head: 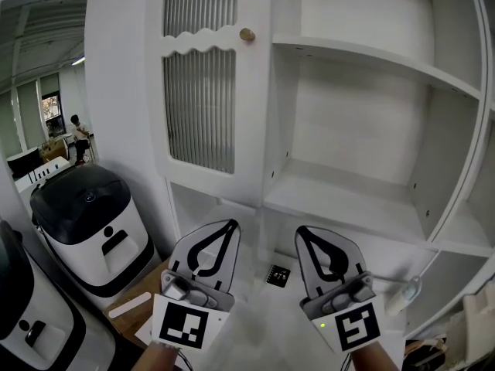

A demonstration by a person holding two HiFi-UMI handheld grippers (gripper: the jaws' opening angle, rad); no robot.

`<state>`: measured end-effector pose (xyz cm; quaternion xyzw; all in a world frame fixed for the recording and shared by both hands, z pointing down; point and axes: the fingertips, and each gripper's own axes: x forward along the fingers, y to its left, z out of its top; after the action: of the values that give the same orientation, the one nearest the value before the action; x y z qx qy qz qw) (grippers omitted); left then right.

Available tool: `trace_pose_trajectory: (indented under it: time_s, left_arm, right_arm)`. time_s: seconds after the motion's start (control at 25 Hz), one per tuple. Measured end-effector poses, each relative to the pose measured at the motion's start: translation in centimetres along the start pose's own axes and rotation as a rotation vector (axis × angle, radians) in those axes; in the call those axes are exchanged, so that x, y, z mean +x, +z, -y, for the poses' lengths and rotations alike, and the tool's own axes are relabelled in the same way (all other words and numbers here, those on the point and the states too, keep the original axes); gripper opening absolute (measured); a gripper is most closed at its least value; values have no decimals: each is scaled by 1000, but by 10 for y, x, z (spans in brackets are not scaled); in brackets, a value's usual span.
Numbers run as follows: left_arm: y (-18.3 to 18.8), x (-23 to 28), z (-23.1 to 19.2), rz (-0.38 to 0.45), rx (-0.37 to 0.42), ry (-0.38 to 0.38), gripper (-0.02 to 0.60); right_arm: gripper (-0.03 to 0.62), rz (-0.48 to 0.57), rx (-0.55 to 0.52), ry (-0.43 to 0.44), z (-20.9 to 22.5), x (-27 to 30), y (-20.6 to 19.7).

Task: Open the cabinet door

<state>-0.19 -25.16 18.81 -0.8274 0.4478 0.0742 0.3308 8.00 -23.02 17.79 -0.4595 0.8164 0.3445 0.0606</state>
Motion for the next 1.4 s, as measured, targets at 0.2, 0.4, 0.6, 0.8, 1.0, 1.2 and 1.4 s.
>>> trace_pose_trajectory:
  time_s: [0.2, 0.4, 0.6, 0.8, 1.0, 1.2, 1.4]
  left_arm:
    - [11, 14, -10, 35, 41, 9, -2]
    - [25, 26, -19, 83, 75, 11, -2]
    - [35, 37, -28, 115, 39, 22, -2]
    - [48, 45, -38, 141, 62, 32, -2]
    - [66, 56, -49, 180, 134, 41, -2]
    - [83, 65, -58, 218, 165, 52, -2]
    - [96, 74, -69, 246, 157, 69, -2]
  right_arm:
    - [2, 29, -30, -17, 12, 12, 13]
    - [2, 57, -49, -26, 19, 22, 23]
    - [2, 74, -67, -22, 22, 30, 30]
    - [2, 89, -76, -28, 30, 35, 40]
    - [2, 106, -86, -36, 40, 42, 51]
    - [2, 117, -102, -43, 50, 45, 60]
    - [2, 124, -116, -46, 55, 48, 67]
